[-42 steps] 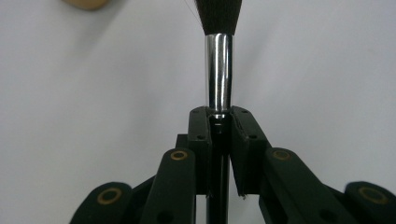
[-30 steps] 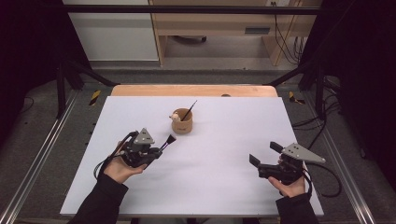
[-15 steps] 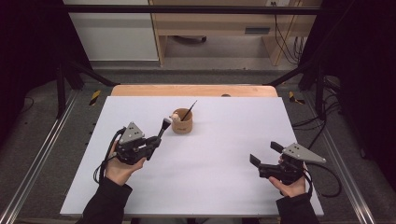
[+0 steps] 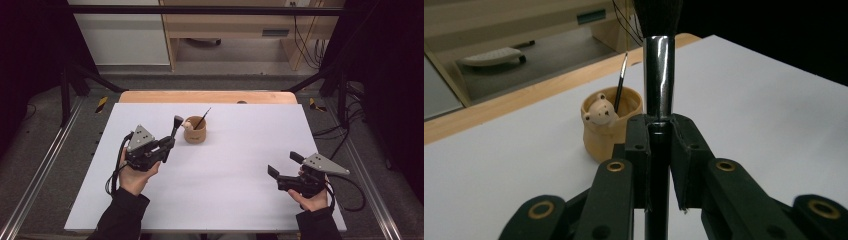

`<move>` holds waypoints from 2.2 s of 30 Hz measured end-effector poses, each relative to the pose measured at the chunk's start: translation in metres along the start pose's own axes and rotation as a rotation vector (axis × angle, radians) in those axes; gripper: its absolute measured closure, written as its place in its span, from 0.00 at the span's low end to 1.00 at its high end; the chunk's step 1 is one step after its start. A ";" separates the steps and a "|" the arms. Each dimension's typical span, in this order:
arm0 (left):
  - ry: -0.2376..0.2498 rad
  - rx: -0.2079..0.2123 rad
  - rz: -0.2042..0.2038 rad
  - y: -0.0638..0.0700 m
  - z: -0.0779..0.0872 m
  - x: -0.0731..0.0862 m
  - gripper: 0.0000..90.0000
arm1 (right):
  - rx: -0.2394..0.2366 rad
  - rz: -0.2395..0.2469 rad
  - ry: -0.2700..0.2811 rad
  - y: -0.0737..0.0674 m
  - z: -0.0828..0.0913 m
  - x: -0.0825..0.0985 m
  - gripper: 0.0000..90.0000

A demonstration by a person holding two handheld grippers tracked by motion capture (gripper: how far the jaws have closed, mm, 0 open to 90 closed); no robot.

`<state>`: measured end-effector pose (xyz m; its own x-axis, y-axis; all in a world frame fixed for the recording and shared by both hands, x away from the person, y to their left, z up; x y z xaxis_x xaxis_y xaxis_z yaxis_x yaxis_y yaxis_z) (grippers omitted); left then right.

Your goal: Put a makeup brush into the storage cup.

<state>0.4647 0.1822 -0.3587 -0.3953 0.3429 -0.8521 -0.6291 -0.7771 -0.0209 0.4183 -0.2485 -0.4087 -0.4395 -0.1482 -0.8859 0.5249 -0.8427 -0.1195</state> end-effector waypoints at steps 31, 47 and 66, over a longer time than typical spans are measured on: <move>0.132 -0.046 0.069 0.006 -0.024 -0.042 0.88 | -0.004 -0.002 0.008 0.001 0.002 0.000 0.06; 0.158 -0.059 0.078 0.002 -0.033 -0.061 0.88 | -0.008 0.006 0.015 0.000 0.003 -0.002 0.06; 0.154 -0.068 0.106 -0.007 -0.063 -0.067 0.88 | -0.007 0.002 0.011 0.001 0.002 -0.001 0.06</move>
<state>0.5375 0.1311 -0.3345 -0.3460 0.1766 -0.9215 -0.5406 -0.8402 0.0419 0.4177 -0.2500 -0.4071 -0.4304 -0.1441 -0.8910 0.5309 -0.8388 -0.1208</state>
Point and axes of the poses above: each handheld gripper's, and its own axes: z roughly backward along the jaws, x roughly out of its underside, y roughly to its right, the point moved 1 cm from there along -z, roughly forward along the jaws, and after that the axes turned 8 degrees about -y, right-handed, at the moved point
